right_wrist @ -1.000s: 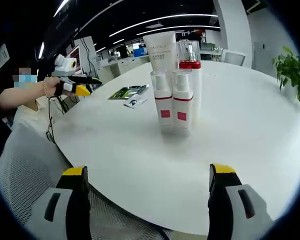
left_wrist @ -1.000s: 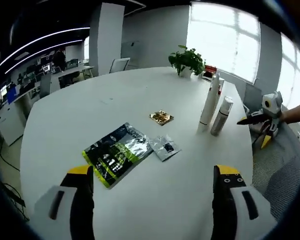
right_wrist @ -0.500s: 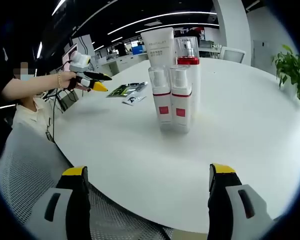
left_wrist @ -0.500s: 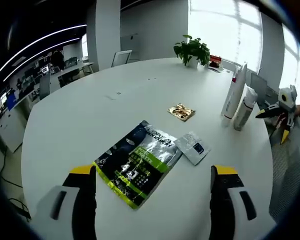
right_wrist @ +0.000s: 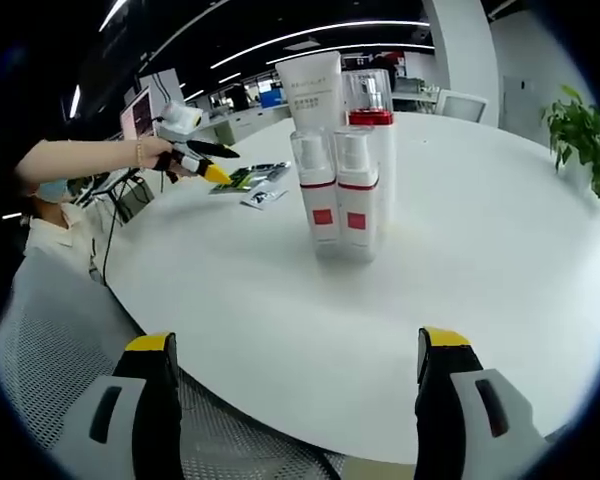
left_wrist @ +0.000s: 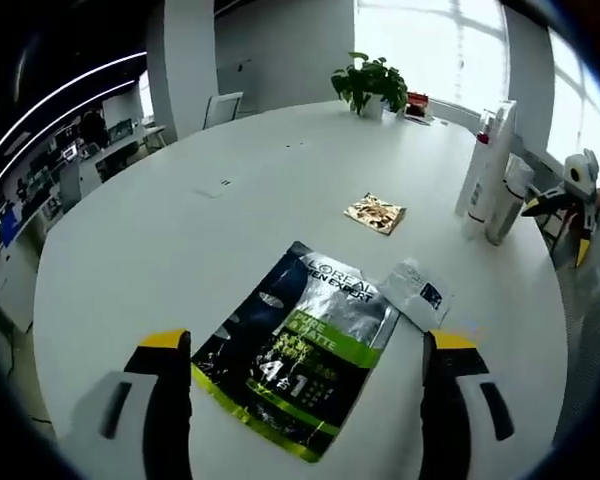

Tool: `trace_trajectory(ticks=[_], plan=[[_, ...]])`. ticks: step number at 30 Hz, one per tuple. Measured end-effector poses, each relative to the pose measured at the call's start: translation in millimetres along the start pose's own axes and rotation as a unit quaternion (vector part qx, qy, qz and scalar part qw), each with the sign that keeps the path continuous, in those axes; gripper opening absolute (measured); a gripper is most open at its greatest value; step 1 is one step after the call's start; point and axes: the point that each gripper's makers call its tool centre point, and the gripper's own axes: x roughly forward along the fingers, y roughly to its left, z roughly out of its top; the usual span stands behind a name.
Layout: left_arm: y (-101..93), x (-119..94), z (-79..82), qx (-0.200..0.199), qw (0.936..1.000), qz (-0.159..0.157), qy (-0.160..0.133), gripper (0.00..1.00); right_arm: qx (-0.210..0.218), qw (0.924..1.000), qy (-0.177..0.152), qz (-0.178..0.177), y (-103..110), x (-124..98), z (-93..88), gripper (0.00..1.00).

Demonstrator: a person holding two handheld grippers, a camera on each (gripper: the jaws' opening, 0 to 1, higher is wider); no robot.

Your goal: Arrange the skincare products in the storage area until every visible bottle or jar stands upright without overlapping.

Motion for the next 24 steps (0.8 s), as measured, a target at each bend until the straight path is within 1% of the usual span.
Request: trace_trajectory(ticks=[5, 9, 11, 12, 13, 15, 17, 18, 19, 21, 22, 24], plan=[[-2.4, 6.9, -0.4, 0.015, 0.9997, -0.011, 0.015, 0.89, 0.002, 1.0000, 0.001, -0.002, -1.0, 0.5, -0.7, 0.99], [3.2, 12.7, -2.1, 0.021, 0.9991, -0.023, 0.028, 0.86, 0.003, 1.0000, 0.001, -0.003, -2.2, 0.9, -1.0, 0.99], [8.1, 19.1, -5.0, 0.019, 0.9982, -0.038, 0.042, 0.85, 0.003, 1.0000, 0.001, -0.003, -2.2, 1.0, -0.8, 0.99], [8.5, 19.9, -7.9, 0.025, 0.9975, -0.042, 0.051, 0.85, 0.003, 1.0000, 0.002, -0.003, -2.4, 1.1, -1.0, 0.99], [8.2, 19.5, -10.3, 0.032, 0.9968, -0.045, 0.057, 0.84, 0.003, 1.0000, 0.001, -0.004, -2.7, 1.1, -1.0, 0.98], [1.1, 16.0, -18.3, 0.046, 0.9947, -0.056, 0.073, 0.84, 0.004, 1.0000, 0.001, -0.005, -3.2, 1.1, -0.9, 0.98], [2.8, 16.2, -22.2, 0.058, 0.9933, -0.060, 0.080, 0.83, 0.004, 1.0000, 0.001, -0.005, -2.6, 0.9, -0.3, 0.98], [3.9, 18.7, -19.7, 0.053, 0.9942, -0.061, 0.071, 0.83, 0.004, 1.0000, 0.000, -0.005, -2.3, 0.9, 0.0, 0.98], [6.2, 21.3, -21.5, 0.053, 0.9938, -0.062, 0.075, 0.84, 0.005, 1.0000, 0.001, -0.005, -2.2, 0.8, -0.1, 0.98], [3.6, 18.3, -20.0, 0.051, 0.9936, -0.064, 0.077, 0.85, 0.004, 1.0000, 0.001, -0.004, -2.0, 0.7, -0.4, 0.98], [5.6, 18.9, -19.6, 0.052, 0.9938, -0.063, 0.075, 0.86, 0.004, 1.0000, 0.001, -0.004, -2.4, 0.8, -0.7, 0.98], [9.5, 19.2, -20.1, 0.049, 0.9940, -0.064, 0.074, 0.82, 0.004, 1.0000, 0.002, -0.004, -2.4, 0.8, -0.9, 0.98]])
